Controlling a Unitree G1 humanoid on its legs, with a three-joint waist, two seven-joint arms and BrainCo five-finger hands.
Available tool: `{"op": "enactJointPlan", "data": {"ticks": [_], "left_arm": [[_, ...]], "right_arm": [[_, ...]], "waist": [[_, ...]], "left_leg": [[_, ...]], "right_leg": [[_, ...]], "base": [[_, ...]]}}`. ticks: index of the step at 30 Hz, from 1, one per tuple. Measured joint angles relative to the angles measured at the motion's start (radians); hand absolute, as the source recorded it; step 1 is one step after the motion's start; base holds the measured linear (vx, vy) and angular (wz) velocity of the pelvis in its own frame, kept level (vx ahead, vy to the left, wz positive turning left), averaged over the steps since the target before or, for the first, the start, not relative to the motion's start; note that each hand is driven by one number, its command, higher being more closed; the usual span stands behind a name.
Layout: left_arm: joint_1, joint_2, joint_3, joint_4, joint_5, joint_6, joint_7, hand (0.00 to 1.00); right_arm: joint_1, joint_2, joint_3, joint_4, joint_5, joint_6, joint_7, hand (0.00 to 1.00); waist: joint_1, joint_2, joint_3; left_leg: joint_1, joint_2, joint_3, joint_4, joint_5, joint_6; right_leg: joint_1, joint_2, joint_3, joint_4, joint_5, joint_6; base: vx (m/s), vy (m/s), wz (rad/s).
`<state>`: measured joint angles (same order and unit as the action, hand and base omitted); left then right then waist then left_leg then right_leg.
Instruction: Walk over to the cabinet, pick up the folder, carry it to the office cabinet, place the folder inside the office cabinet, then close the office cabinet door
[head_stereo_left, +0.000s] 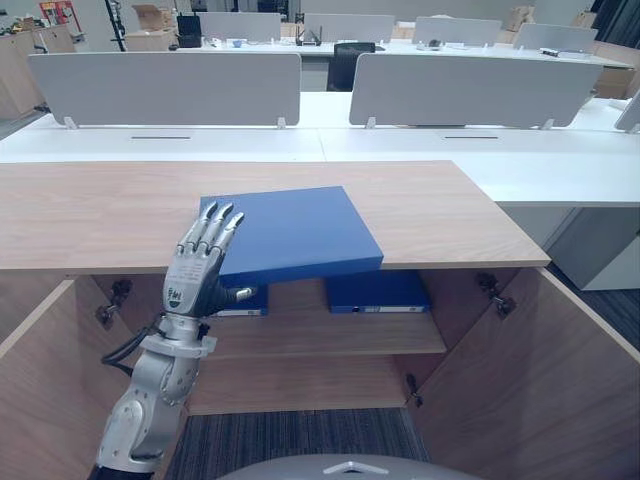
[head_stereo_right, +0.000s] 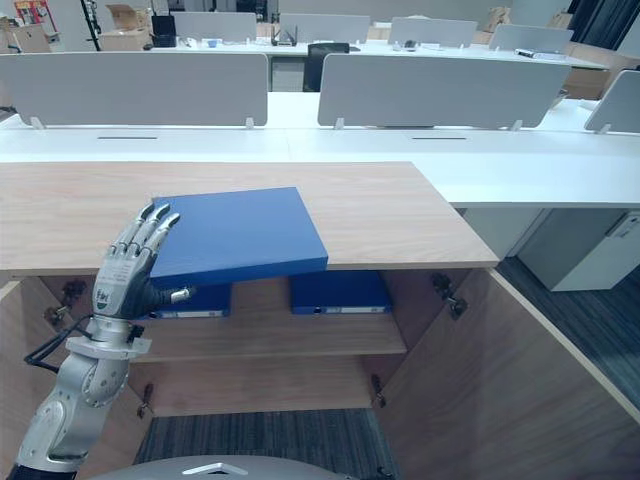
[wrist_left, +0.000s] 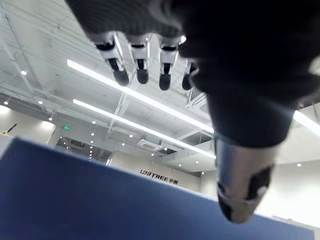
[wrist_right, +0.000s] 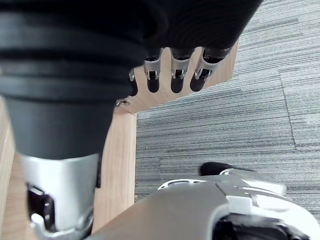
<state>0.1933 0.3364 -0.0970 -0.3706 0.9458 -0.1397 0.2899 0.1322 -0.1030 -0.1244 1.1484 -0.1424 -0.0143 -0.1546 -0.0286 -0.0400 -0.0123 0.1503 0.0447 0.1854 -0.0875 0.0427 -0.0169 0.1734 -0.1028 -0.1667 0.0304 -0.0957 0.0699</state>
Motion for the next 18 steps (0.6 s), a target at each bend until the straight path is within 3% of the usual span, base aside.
{"op": "enactJointPlan", "data": {"ticks": [18], "left_arm": [[0.0,0.041,-0.024,0.039,0.078,0.0,-0.02,0.0]], "right_arm": [[-0.01,0.004,-0.031,-0.001,0.001,0.002,0.001,0.0]], "waist": [[-0.016,0.006,0.025]], "left_leg": [[0.008,0.001,0.003,0.0,-0.009,-0.005]], "right_leg": [[0.015,0.002,0.002,-0.015,0.004,0.007]], "base": [[0.0,0.0,0.0]]}}
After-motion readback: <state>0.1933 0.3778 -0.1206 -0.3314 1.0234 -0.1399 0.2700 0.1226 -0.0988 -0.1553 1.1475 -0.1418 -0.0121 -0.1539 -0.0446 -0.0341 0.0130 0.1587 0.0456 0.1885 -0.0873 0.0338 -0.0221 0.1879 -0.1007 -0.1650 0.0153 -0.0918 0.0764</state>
